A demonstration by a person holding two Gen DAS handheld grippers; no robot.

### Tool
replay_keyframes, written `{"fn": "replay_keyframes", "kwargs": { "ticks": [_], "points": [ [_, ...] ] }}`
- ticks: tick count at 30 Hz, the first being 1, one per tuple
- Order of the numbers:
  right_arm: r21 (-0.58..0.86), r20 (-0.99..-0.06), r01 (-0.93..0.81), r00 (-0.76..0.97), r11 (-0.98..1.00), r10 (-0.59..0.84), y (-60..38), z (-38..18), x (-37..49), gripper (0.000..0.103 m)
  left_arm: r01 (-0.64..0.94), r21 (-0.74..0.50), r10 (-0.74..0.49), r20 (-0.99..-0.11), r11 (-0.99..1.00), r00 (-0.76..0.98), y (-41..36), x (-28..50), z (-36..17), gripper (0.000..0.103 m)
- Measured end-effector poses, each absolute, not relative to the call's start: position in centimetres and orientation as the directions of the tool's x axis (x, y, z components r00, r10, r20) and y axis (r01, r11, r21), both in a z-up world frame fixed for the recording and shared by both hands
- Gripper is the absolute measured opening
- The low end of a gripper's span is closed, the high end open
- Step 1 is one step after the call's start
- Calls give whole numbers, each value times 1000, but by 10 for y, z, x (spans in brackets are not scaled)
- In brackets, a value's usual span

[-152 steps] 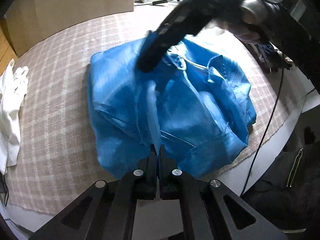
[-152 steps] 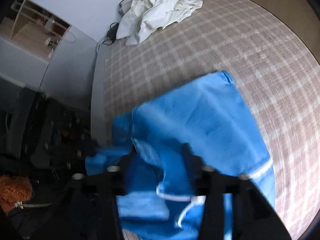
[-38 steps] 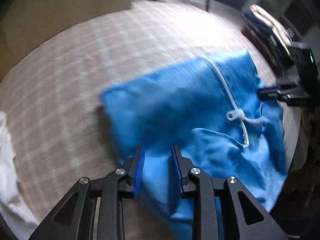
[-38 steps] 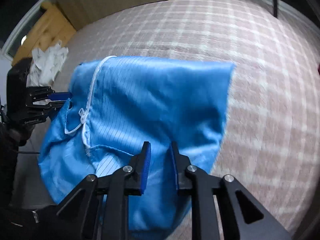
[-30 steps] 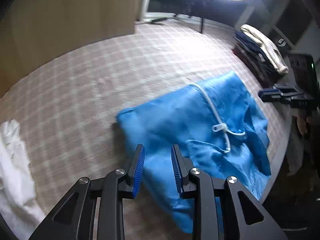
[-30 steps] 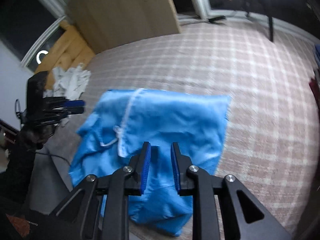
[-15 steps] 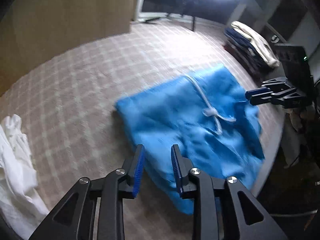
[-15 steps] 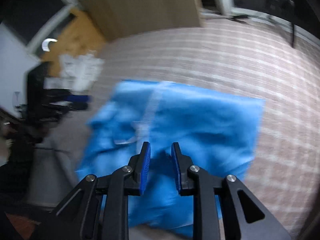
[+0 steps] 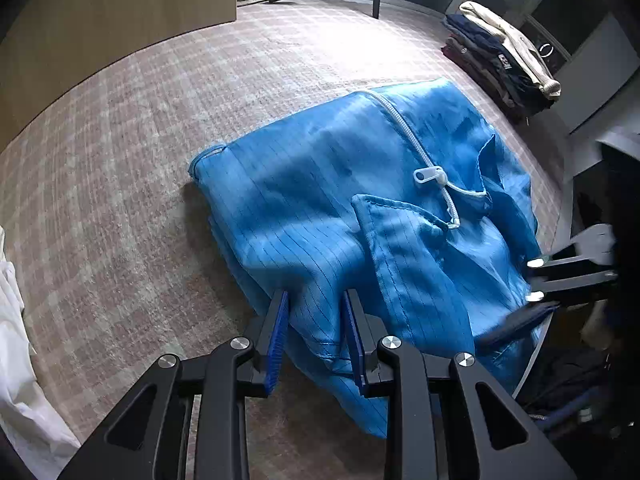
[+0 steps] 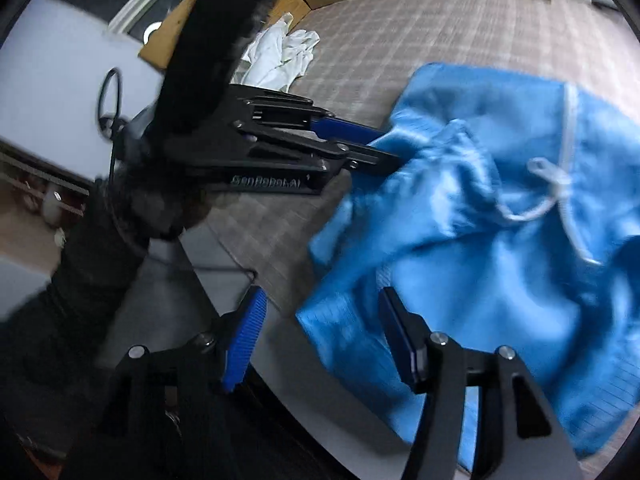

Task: Fold clothes

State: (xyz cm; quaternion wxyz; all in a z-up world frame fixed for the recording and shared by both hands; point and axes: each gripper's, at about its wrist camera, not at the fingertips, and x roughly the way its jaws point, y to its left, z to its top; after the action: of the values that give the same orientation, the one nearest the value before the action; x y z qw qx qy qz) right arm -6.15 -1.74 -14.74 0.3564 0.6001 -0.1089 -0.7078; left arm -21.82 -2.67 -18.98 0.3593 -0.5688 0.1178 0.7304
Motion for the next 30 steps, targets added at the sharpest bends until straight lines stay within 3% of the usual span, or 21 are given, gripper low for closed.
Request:
{"fn": "replay_keyframes", "kwargs": {
  "ticks": [2, 4, 14, 18, 20, 23, 26, 30],
  "points": [
    [591, -773, 343, -15, -730, -634, -21, -162, -70, 53, -662, -237, 393, -915, -712, -96, -28, -218, -188, 26],
    [613, -765, 327, 19, -719, -643, -22, -174, -75, 3, -662, -235, 394, -914, -711, -99, -31, -217, -187, 26],
    [674, -729, 297, 121, -677, -673, -2, -184, -73, 3, -700, -217, 447, -880, -680, -162, -32, -212, -160, 29],
    [652, -752, 307, 154, -693, -640, -5, -178, -62, 9, -701, -150, 305, -947, -697, -101, -2, -220, -209, 28],
    [713, -687, 279, 92, -644, -721, 23, -155, -59, 9, -674, -160, 329, -936, -721, -129, -14, -220, -197, 28],
    [713, -645, 243, -139, -658, -751, 105, -118, -53, 9, -645, -165, 352, -920, -746, -171, -30, -216, -176, 28],
    [633, -700, 168, -293, -755, -652, 171, -112, -55, 10, -656, -177, 397, -895, -734, -203, -34, -197, -145, 28],
    [573, -755, 142, -293, -807, -587, 195, -134, -70, 13, -729, -192, 447, -878, -657, -171, -5, -165, -131, 30]
  ]
}}
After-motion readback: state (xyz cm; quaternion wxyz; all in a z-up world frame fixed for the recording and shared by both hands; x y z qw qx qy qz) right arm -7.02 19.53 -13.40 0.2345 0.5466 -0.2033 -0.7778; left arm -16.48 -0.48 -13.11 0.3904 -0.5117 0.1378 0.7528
